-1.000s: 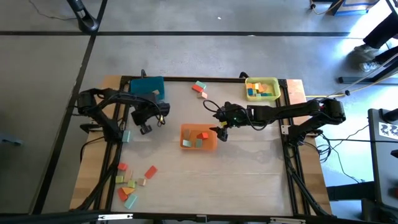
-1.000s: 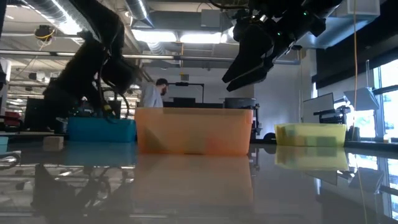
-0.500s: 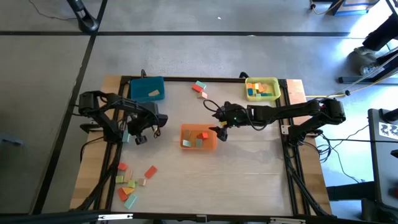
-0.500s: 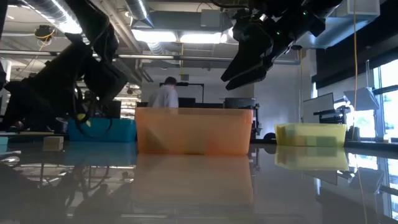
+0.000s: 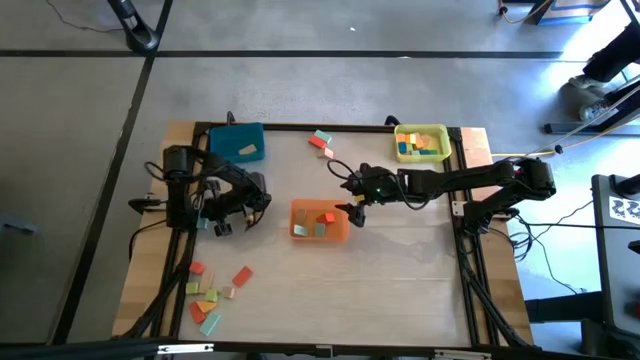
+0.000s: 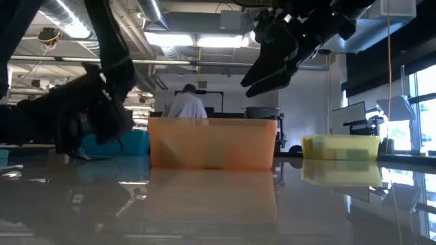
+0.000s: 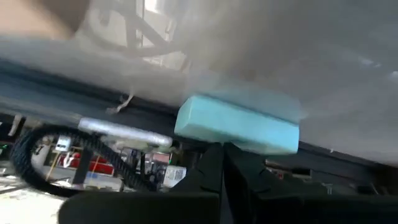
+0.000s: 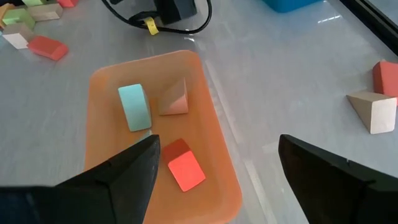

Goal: Sort blocks by size
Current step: Put the blue rectangular block into the blue bin

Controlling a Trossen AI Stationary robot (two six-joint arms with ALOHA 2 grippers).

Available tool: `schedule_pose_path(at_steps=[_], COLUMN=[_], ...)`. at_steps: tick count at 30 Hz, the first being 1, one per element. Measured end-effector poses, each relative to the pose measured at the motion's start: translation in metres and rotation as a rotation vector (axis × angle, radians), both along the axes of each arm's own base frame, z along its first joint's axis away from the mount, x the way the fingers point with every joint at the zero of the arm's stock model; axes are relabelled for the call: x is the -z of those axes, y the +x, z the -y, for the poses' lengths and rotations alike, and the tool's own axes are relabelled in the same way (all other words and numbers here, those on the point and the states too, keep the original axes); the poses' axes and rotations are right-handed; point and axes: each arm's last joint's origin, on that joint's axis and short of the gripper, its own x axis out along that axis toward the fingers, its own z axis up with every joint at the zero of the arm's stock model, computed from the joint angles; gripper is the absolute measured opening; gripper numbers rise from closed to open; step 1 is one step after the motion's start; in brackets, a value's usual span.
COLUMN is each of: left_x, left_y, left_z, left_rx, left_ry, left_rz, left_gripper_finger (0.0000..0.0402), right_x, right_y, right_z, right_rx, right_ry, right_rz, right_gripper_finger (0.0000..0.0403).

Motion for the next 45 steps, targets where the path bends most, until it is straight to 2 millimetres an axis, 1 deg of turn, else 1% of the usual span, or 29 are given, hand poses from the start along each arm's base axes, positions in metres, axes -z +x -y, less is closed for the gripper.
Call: schedule_pose_path(at_steps=[3, 7, 11, 16, 21, 24, 27, 32, 36, 40, 43, 45], left_x=[0.006, 0.004, -0.01, -0.032, -0.053, -0.066, -0.079, -0.104, -0.122, -0.127, -0.128, -0.128], left_y=[0.0, 0.003, 0.014, 0.03, 0.039, 0.039, 0.034, 0.029, 0.025, 0.02, 0.016, 0.016], left_z=[0.0, 0.002, 0.006, 0.01, 0.016, 0.018, 0.02, 0.026, 0.032, 0.039, 0.039, 0.036], left_rx=[0.013, 0.026, 0.038, 0.026, -0.003, -0.033, -0.051, -0.101, -0.181, -0.221, -0.278, -0.313], left_ry=[-0.017, -0.01, 0.036, 0.111, 0.174, 0.205, 0.224, 0.338, 0.437, 0.429, 0.45, 0.468], left_rz=[0.007, 0.029, 0.134, 0.311, 0.453, 0.487, 0.489, 0.659, 0.828, 0.939, 0.957, 0.95], left_gripper_finger=[0.0001, 0.0003, 0.0003, 0.0003, 0.0003, 0.0004, 0.0004, 0.0004, 0.0004, 0.0004, 0.0005, 0.0017], right_x=[0.0, 0.0, 0.0, -0.001, -0.001, -0.001, -0.001, -0.001, -0.006, -0.018, -0.025, -0.026], right_y=[0.0, 0.0, 0.0, 0.001, 0.001, 0.001, 0.001, 0.001, -0.002, -0.009, -0.016, -0.02], right_z=[0.0, 0.0, 0.0, 0.0, 0.0, 0.0, 0.0, 0.0, 0.002, 0.014, 0.025, 0.032], right_rx=[-0.001, -0.003, -0.013, -0.014, -0.015, -0.015, -0.024, -0.051, -0.094, -0.099, -0.086, -0.062], right_ry=[0.0, -0.003, -0.017, -0.02, -0.021, -0.021, -0.034, -0.07, -0.154, -0.227, -0.26, -0.262], right_rz=[0.001, 0.0, 0.003, 0.009, 0.011, 0.012, 0.011, 0.005, 0.008, 0.026, 0.025, 0.017], right_gripper_finger=[0.0326, 0.0326, 0.0326, 0.0326, 0.0326, 0.0326, 0.0326, 0.0326, 0.0326, 0.0326, 0.0326, 0.0326])
